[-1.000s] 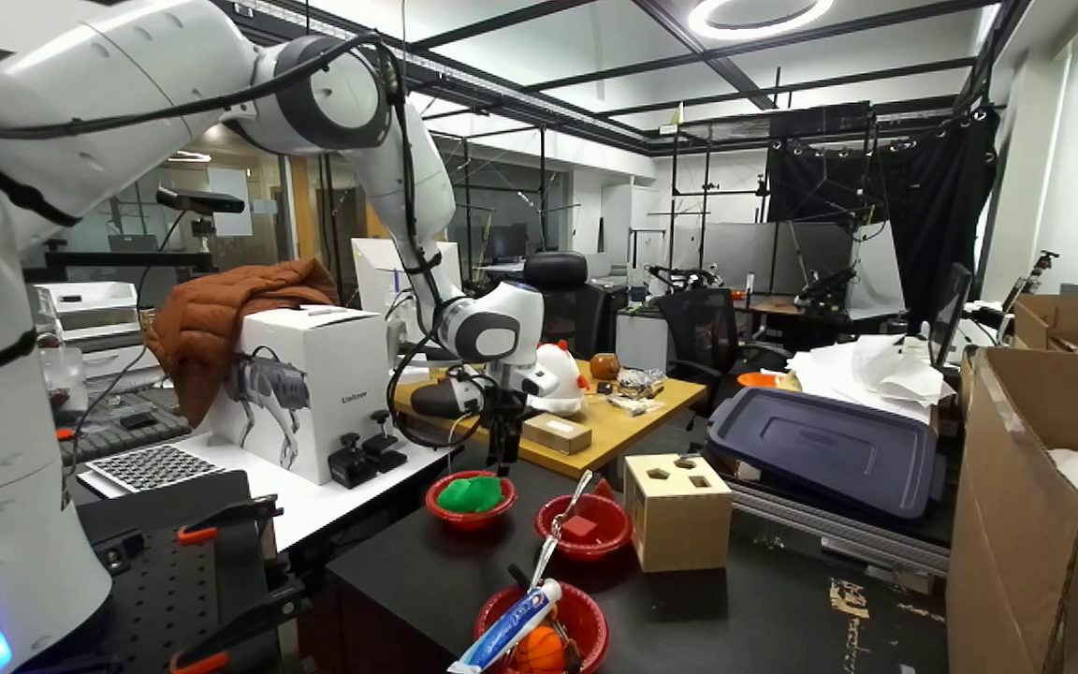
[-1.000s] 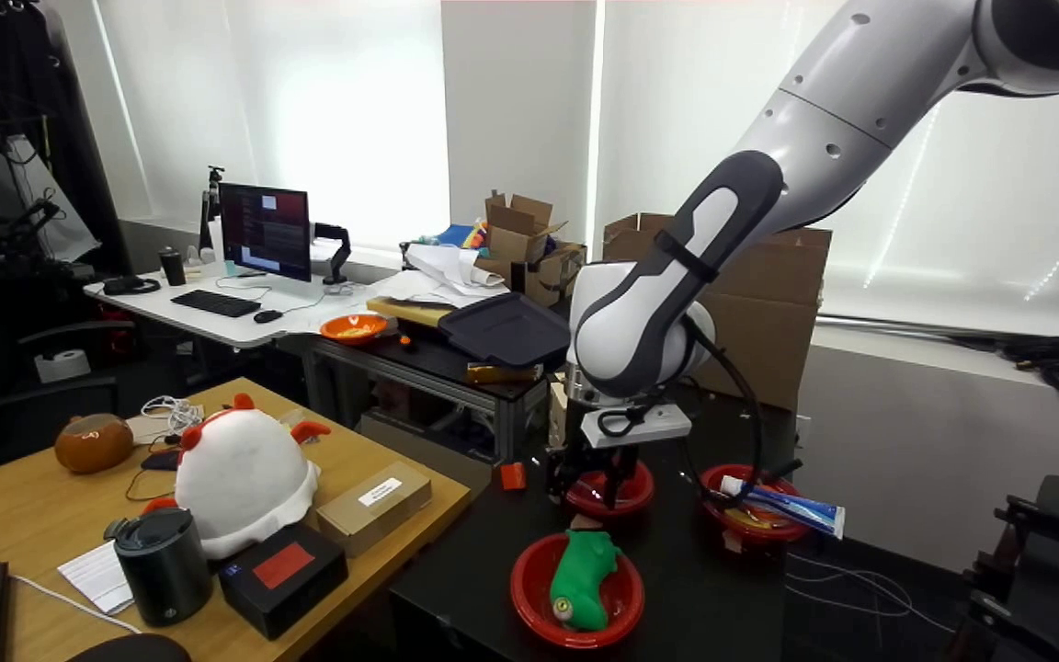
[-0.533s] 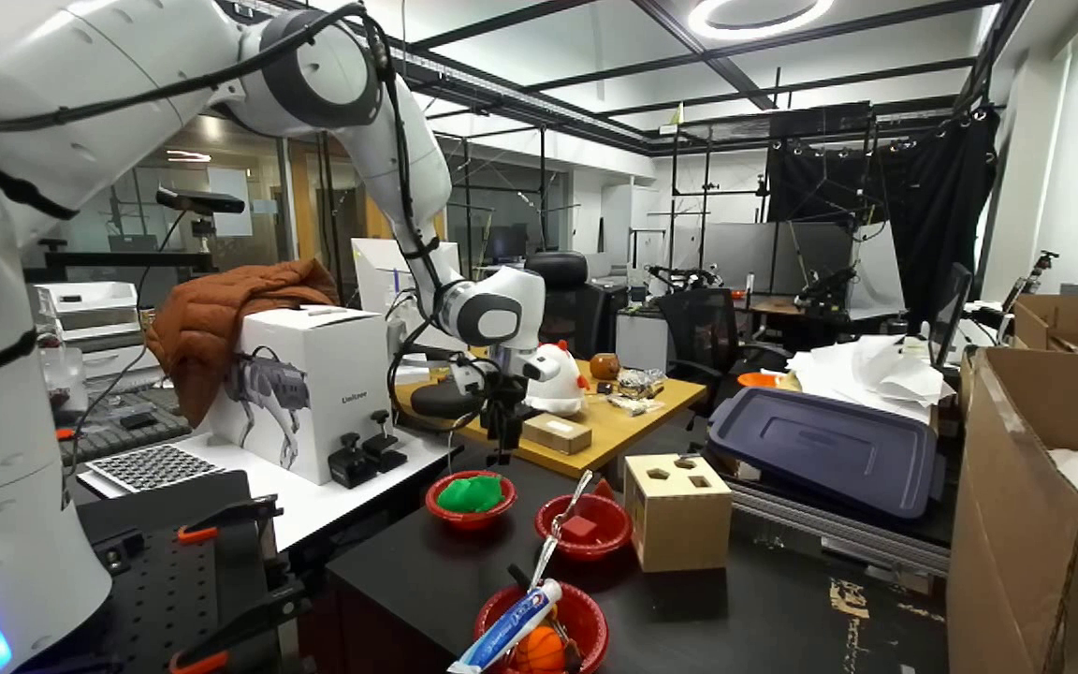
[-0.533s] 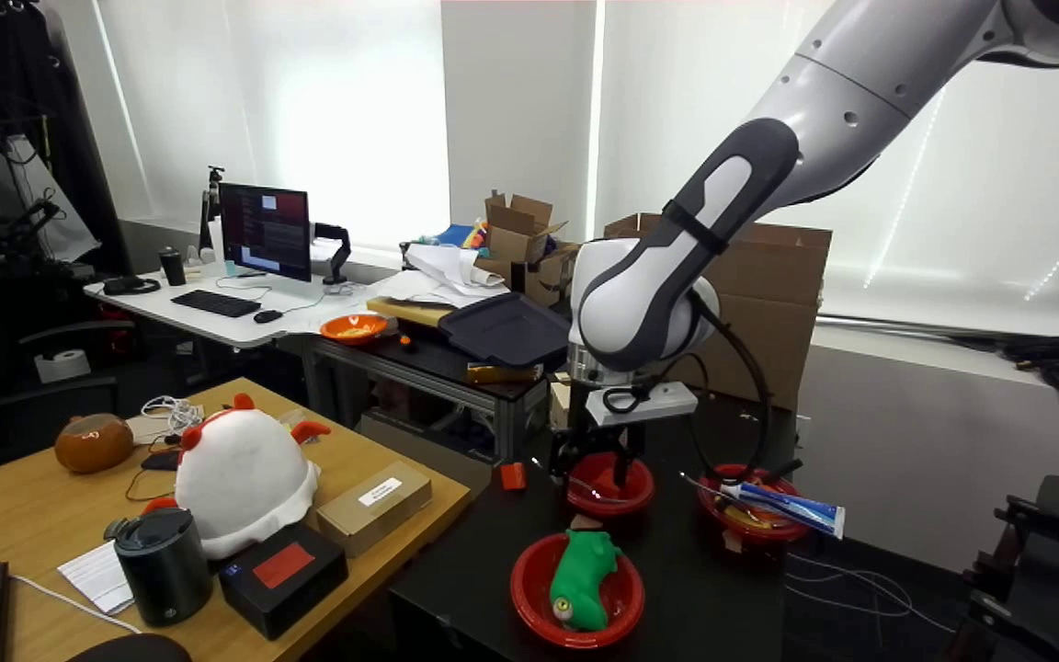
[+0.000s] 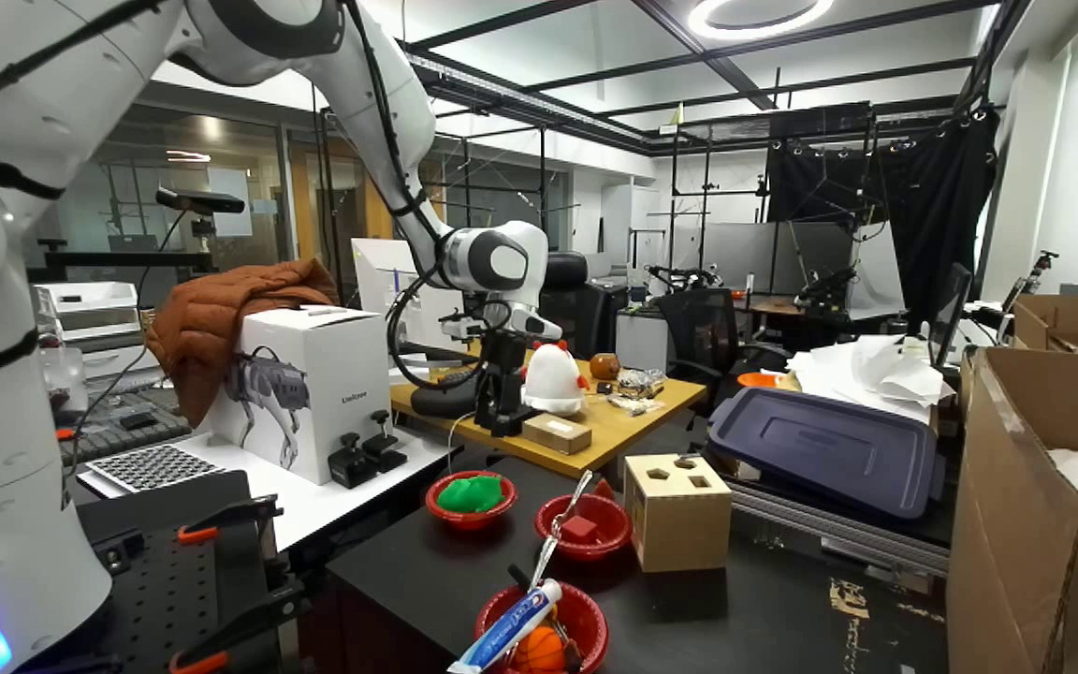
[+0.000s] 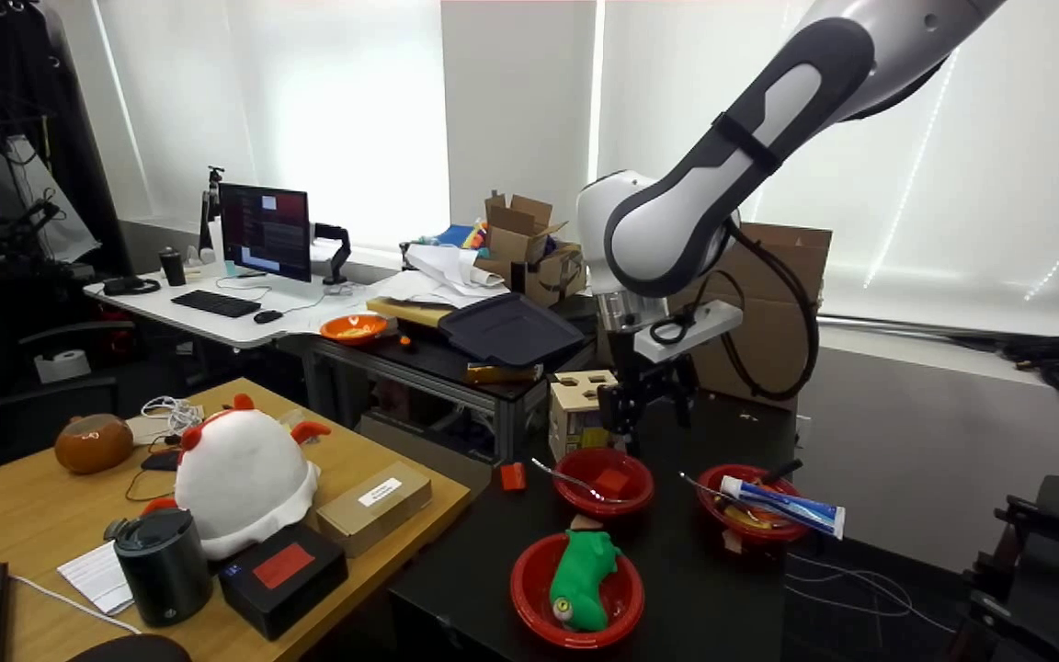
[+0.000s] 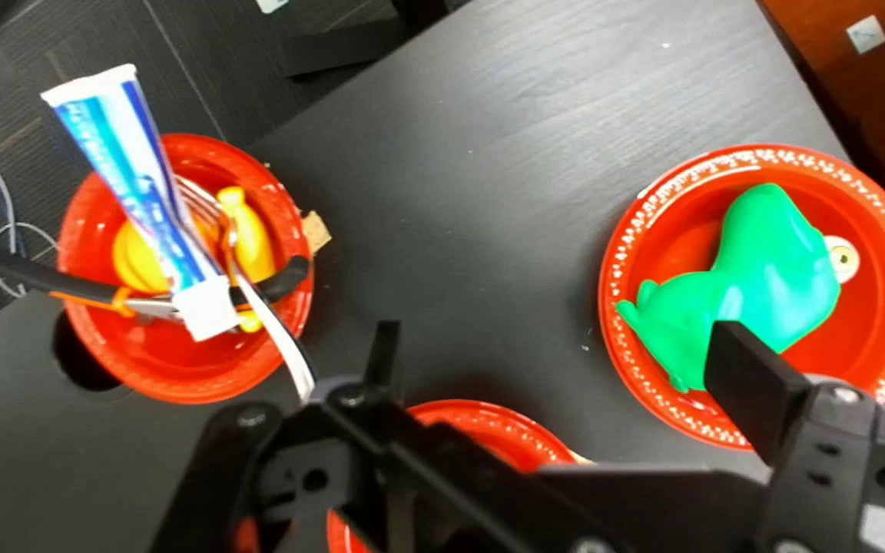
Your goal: Move the empty red bowl forwards, place the green plush toy inside the bowl
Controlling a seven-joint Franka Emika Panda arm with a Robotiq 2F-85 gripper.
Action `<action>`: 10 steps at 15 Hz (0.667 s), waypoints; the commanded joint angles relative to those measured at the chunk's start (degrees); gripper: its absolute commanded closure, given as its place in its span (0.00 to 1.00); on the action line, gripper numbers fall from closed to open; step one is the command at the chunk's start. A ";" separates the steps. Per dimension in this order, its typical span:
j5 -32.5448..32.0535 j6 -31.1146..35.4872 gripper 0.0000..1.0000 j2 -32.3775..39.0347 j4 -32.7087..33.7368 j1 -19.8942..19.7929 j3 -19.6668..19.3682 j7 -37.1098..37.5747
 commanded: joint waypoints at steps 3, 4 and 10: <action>-7.25 -7.29 0.00 -11.48 -6.38 -0.06 0.50 0.28; -8.51 -7.02 0.00 -13.15 -7.24 0.15 0.56 1.15; -9.47 -8.45 0.00 -20.79 -8.92 -1.38 2.89 -0.22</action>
